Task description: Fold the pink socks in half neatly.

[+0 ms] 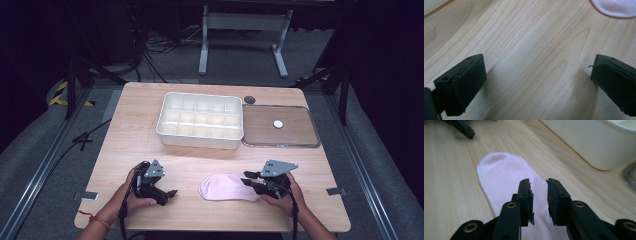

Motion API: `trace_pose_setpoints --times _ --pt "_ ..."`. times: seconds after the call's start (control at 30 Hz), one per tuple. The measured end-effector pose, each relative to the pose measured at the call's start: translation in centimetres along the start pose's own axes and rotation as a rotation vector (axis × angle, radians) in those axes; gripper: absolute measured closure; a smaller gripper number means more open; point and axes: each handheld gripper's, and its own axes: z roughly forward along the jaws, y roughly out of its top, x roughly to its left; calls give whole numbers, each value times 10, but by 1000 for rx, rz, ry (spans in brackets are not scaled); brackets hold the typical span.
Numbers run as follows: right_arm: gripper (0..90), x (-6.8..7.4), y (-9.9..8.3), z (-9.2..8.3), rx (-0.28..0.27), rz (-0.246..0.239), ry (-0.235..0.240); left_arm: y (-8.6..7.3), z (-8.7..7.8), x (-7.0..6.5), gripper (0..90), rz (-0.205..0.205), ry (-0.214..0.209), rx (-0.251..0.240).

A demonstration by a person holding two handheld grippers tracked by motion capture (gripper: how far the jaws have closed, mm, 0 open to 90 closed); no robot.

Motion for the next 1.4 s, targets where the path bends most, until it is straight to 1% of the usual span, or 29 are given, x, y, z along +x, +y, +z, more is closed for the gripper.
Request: trace_pose_setpoints --times 0.03,0.1,0.13,0.2,0.27,0.33,0.4,0.43,0.47,0.5,0.53,0.57,0.6,0.63,0.67,0.73,0.77,0.83,0.87,0.9,0.93,0.97,1.0,1.03,1.1,1.23,1.27,1.33,1.4 --pt "754 3 2 4 4 -9 8 1 0 0 3 4 6 9" --pt "783 10 5 14 17 -29 31 2 0 0 7 -6 4 20" --pt "801 14 7 18 26 -40 41 3 -1 0 14 -10 16 23" --pt "842 19 8 27 46 -55 62 5 -1 1 58 -36 35 15" --pt "866 24 7 34 68 -75 71 10 -1 2 150 -69 51 13" --pt "871 26 5 40 90 -81 81 13 1 1 176 -93 31 8" --pt "873 27 1 44 105 -88 87 18 1 0 266 -122 -40 -28" --pt "876 27 -1 45 100 -82 88 23 3 -3 263 -141 -60 -55" --pt "876 27 -1 45 100 -82 88 23 3 -3 261 -141 -60 -55" --pt "877 27 -2 45 96 -72 95 27 4 -5 261 -145 -70 -73" --pt "878 26 -2 45 94 -73 99 32 6 -9 273 -167 -85 -91" --pt "878 26 -3 45 90 -73 100 37 9 -13 282 -172 -101 -107" --pt "882 26 -4 45 85 -60 99 42 12 -18 294 -176 -120 -113" --pt "882 26 -4 45 85 -60 99 46 15 -21 294 -162 -125 -116" --pt "883 26 -4 45 83 -56 99 53 22 -30 299 -146 -130 -116" --pt "883 26 -5 45 78 -51 99 60 30 -40 308 -104 -133 -101" --pt "883 26 -5 45 76 -51 100 64 35 -45 317 -83 -114 -81" --pt "883 25 -6 45 75 -53 101 68 43 -51 329 -63 -116 -66" --pt "883 25 -6 45 75 -53 101 69 46 -54 329 -61 -106 -59" --pt "883 26 -6 45 74 -59 99 71 52 -58 333 -43 -93 -41" --pt "883 26 -6 45 74 -59 99 71 52 -58 338 -43 -93 -41" --pt "883 26 -6 45 74 -63 99 71 54 -61 338 -26 -72 -29" --pt "883 26 -6 45 74 -69 99 71 55 -62 343 -11 -60 -28" --pt "883 26 -6 45 74 -69 99 71 55 -63 343 -6 -54 -21" --pt "883 27 -6 45 74 -73 97 70 55 -63 343 -6 -47 -30" --pt "883 28 -6 45 75 -77 92 69 54 -66 354 -3 -33 -30" --pt "883 29 -6 45 77 -75 90 69 53 -66 382 12 -41 -27" --pt "883 30 -6 45 76 -77 83 69 53 -67 428 12 -49 -25" --pt "884 31 -6 45 75 -74 83 70 52 -67 472 27 -60 -20"
